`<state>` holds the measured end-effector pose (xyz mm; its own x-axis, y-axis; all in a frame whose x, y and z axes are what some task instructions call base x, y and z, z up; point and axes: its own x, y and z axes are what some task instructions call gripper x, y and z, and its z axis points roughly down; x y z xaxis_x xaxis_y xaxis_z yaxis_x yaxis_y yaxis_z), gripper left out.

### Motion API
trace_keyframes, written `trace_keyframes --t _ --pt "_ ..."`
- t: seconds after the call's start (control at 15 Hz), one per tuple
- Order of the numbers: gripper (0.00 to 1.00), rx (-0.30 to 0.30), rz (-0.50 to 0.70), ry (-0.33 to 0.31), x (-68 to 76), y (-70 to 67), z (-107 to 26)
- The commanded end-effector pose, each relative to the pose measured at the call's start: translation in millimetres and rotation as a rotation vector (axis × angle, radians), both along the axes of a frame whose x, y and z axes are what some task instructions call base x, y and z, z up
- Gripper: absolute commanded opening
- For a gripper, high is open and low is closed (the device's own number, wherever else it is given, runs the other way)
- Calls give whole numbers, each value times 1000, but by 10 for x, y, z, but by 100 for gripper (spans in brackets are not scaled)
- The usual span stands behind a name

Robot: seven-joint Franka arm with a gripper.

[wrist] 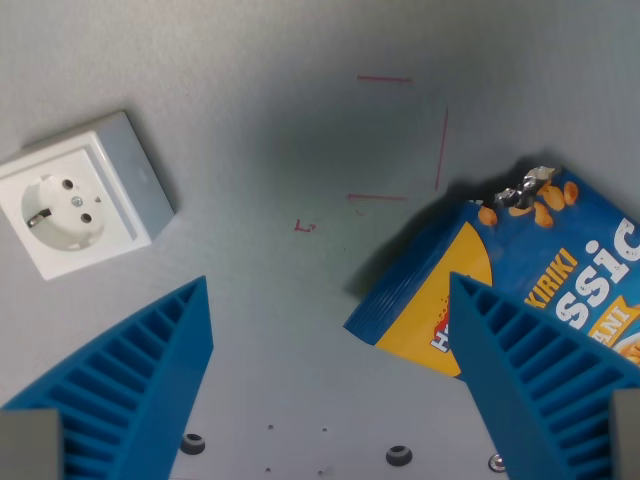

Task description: Rotate around gripper positive y

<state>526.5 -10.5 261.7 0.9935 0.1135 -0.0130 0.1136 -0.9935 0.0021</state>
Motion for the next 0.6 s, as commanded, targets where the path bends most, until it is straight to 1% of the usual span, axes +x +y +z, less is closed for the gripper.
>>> trace_keyframes --t 0.07,0.6 --pt "100 2 0 -18 3 -1 25" --pt "100 14 0 -124 3 -1 25"
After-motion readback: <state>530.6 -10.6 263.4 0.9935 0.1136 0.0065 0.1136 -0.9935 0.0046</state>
